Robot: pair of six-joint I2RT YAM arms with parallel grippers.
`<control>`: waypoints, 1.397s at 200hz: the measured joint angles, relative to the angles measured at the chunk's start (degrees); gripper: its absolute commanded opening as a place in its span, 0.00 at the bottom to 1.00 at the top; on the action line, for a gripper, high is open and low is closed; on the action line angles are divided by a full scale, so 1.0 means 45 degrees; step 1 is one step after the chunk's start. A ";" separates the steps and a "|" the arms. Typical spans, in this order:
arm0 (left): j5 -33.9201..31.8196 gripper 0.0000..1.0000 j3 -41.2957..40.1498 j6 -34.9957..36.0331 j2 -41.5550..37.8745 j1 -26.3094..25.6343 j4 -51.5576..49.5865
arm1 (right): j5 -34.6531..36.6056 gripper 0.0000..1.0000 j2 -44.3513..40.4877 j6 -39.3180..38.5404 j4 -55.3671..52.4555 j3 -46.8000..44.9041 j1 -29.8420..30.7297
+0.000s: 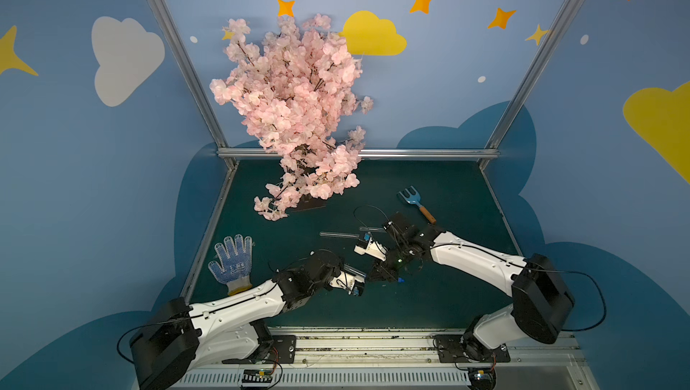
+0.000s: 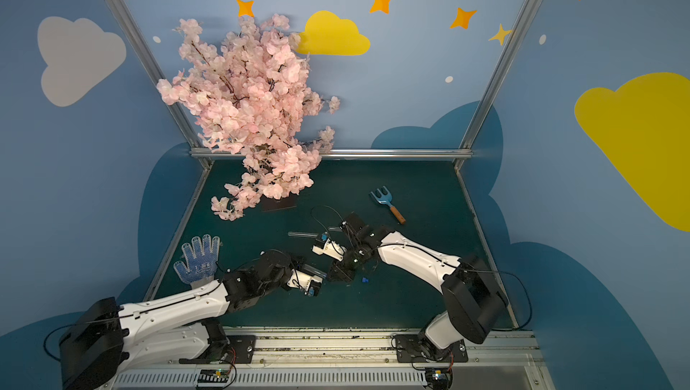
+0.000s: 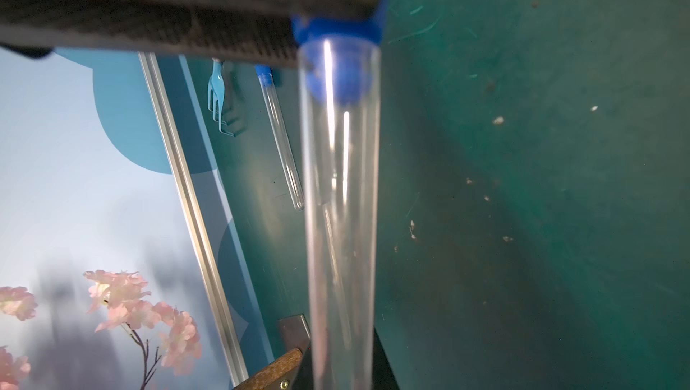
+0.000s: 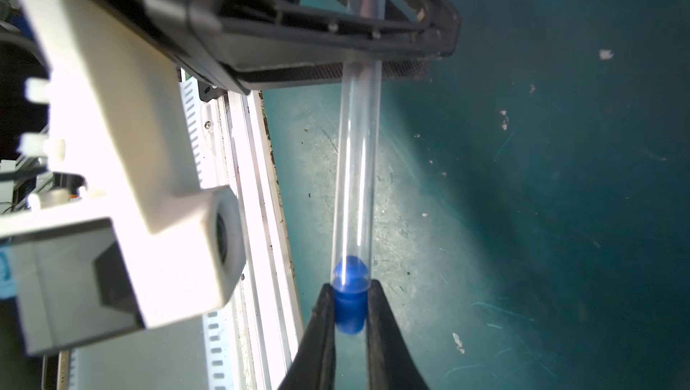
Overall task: Insert stoppers into test tubes
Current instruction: Insert the stopper into the test tube.
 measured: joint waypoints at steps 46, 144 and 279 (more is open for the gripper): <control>-0.0097 0.02 -0.0136 0.0719 -0.0024 -0.0257 0.0262 | 0.0063 0.00 0.0355 0.0525 0.0024 0.0000 0.0000; 0.0243 0.02 0.0010 0.0699 0.0087 -0.0257 0.0097 | 0.0053 0.00 0.0355 0.0733 0.0301 0.0000 -0.0005; 0.0923 0.02 0.0034 0.0767 0.0087 -0.0267 -0.0034 | 0.0039 0.00 0.0670 0.1209 0.0792 0.0000 -0.0005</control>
